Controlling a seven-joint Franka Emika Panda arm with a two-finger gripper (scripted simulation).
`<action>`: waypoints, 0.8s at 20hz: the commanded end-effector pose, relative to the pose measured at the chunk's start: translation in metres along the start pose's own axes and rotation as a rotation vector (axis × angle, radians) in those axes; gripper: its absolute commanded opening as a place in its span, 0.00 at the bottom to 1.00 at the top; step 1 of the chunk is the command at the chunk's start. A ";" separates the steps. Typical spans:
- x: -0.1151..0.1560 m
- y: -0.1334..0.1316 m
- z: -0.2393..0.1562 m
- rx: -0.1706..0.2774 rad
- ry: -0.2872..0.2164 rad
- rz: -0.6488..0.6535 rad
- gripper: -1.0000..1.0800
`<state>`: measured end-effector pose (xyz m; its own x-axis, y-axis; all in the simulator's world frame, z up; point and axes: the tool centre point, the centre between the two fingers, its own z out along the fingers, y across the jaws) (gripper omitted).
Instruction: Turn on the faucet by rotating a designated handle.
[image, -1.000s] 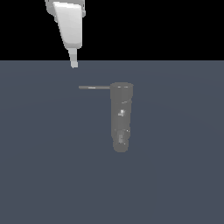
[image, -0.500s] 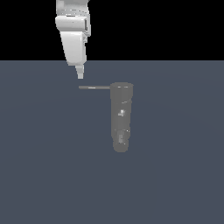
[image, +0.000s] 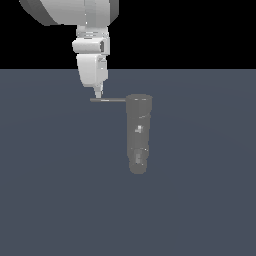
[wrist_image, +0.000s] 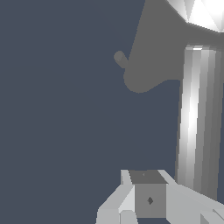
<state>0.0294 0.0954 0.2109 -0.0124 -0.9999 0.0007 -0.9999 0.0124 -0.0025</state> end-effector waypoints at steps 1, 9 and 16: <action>0.002 -0.006 0.005 -0.001 0.001 0.027 0.00; 0.005 -0.012 0.010 -0.003 0.000 0.057 0.00; 0.005 0.000 0.010 -0.003 0.000 0.057 0.00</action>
<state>0.0335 0.0902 0.2009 -0.0690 -0.9976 0.0005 -0.9976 0.0690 0.0004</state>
